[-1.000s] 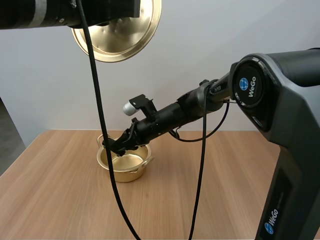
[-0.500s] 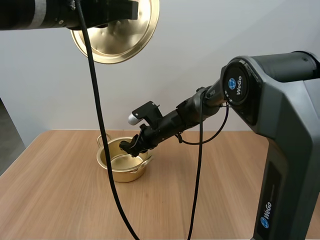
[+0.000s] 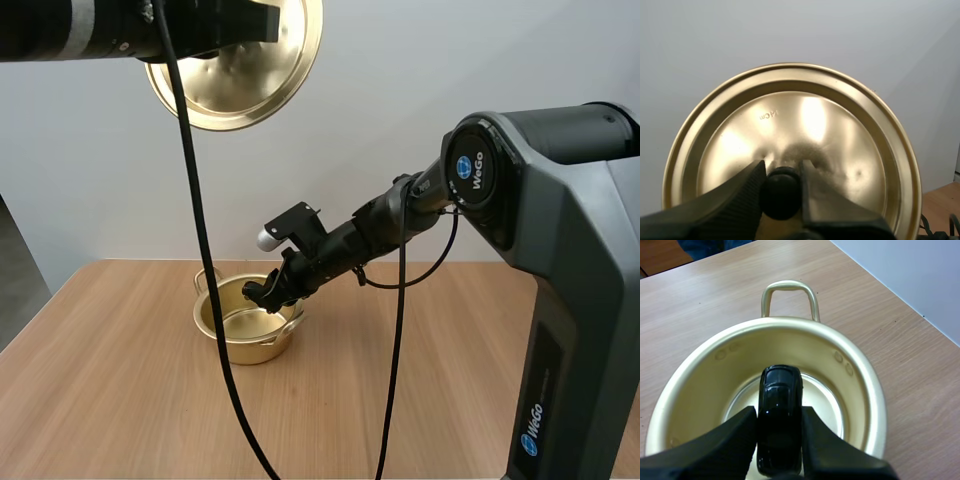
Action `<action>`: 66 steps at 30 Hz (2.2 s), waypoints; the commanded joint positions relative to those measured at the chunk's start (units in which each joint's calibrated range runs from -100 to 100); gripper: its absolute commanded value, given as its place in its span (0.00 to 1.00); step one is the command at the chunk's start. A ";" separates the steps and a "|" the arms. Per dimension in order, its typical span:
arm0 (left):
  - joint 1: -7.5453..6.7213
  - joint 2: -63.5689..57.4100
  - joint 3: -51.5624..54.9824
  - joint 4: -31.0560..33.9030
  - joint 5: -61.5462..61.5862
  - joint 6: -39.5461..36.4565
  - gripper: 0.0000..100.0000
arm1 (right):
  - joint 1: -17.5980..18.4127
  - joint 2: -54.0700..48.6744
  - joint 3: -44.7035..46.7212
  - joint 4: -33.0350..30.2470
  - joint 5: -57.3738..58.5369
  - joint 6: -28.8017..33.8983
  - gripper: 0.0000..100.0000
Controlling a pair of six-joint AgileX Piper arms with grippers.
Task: Open the pot, put the car inside, and close it
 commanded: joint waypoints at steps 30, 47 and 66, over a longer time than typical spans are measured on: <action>0.04 2.41 0.56 3.95 1.03 -0.03 0.00 | -3.43 -9.05 0.00 7.31 -5.52 1.18 0.00; -0.03 24.23 3.42 11.29 15.86 14.31 0.00 | -25.98 -34.43 6.57 8.73 8.45 9.70 0.00; -9.56 45.95 5.63 26.68 5.11 12.09 0.00 | -32.91 -52.39 14.41 2.60 16.54 11.85 0.00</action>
